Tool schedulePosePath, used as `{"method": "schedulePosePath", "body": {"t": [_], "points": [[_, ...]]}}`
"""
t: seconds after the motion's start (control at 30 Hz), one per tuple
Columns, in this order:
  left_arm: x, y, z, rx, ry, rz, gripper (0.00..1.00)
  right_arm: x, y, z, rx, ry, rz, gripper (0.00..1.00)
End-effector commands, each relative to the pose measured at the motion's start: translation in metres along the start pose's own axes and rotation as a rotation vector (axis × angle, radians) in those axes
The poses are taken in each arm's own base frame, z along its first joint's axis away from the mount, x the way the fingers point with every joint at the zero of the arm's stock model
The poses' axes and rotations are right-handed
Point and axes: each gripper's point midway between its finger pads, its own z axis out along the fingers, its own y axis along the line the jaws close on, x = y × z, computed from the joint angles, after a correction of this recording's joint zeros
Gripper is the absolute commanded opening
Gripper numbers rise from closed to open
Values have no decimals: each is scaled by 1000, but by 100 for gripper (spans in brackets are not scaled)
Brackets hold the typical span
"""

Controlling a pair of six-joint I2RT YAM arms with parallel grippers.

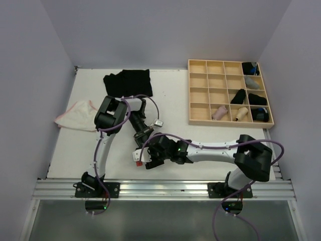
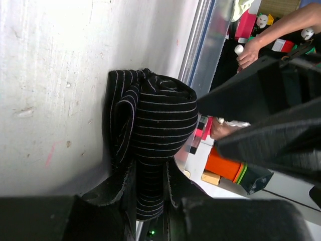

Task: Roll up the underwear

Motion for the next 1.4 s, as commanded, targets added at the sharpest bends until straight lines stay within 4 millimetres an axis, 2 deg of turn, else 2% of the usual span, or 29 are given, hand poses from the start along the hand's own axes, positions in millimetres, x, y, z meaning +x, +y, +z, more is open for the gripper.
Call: {"method": "schedulePosePath", "body": {"t": [0.0,0.07,0.1,0.17,0.3,0.47,0.67,0.77,0.8,0.97,1.0,1.03,1.07,1.1,1.3,1.37], "points": [[-1,95,0,-258,69,208,8,-27,-24,14,146,-91,-27,66],[-1,94,-1,-259,64,209,8,-20,-31,23,192,-69,-31,66],[-1,94,-1,-260,61,211,8,-12,-28,32,187,-42,-33,67],[1,94,0,-256,58,207,8,-6,-28,39,191,-17,-46,66],[2,93,0,-251,47,204,10,12,-5,54,109,9,-70,63],[-1,89,-2,-240,22,206,15,26,12,63,53,36,-45,57],[-10,81,-6,-205,-36,210,19,34,40,66,-106,55,11,40],[-10,80,-4,-186,-47,198,19,43,44,65,-116,79,39,28],[-10,81,-4,-182,-49,199,19,45,45,64,-113,85,51,18],[-6,81,-1,-177,-45,190,18,55,44,54,-114,86,108,6],[-5,83,-1,-180,-42,186,17,53,40,50,-107,80,123,8],[-4,83,-1,-179,-39,179,17,52,37,48,-102,81,133,15],[-3,84,0,-177,-38,177,17,53,32,47,-79,88,136,26],[-3,85,0,-177,-38,177,17,49,27,44,-65,78,139,44],[-2,86,2,-174,-36,174,17,46,10,38,9,69,108,60],[-1,86,1,-180,-33,175,17,47,8,35,15,60,101,61]]}}
